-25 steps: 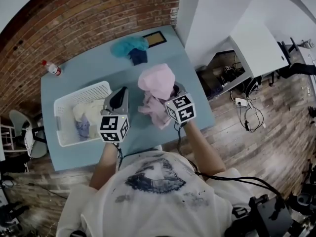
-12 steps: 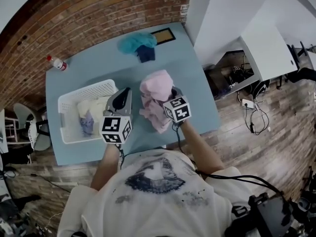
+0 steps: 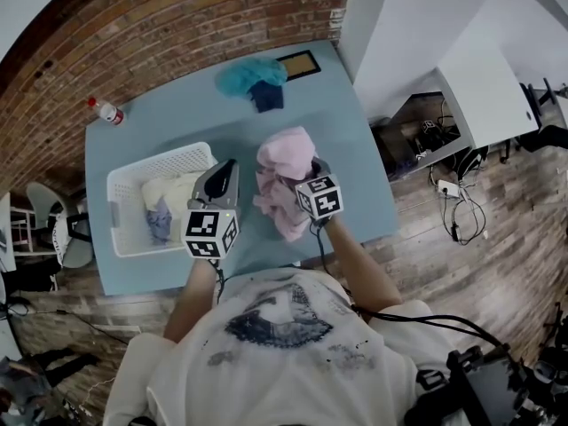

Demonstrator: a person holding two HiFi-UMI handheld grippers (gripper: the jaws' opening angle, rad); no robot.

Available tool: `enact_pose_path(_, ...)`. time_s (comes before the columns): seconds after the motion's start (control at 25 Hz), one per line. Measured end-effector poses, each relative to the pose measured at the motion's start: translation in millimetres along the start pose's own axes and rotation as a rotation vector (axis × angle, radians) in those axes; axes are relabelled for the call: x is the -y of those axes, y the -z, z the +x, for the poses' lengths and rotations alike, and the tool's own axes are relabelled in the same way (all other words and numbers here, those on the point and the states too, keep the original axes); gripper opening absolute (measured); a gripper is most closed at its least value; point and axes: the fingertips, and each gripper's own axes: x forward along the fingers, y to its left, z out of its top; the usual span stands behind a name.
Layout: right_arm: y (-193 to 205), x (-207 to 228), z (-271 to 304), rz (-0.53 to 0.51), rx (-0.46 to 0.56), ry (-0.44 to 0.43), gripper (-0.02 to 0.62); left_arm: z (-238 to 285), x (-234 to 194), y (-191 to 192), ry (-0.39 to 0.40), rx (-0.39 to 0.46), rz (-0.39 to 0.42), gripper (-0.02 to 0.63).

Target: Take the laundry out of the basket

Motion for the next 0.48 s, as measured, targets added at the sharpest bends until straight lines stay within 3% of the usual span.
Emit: enact_pose_path(0.48, 1, 12, -3, 0.017, -0.025, 0.061, 0.37, -3, -1, 3, -0.008, -0.002, -0.012, -0.008)
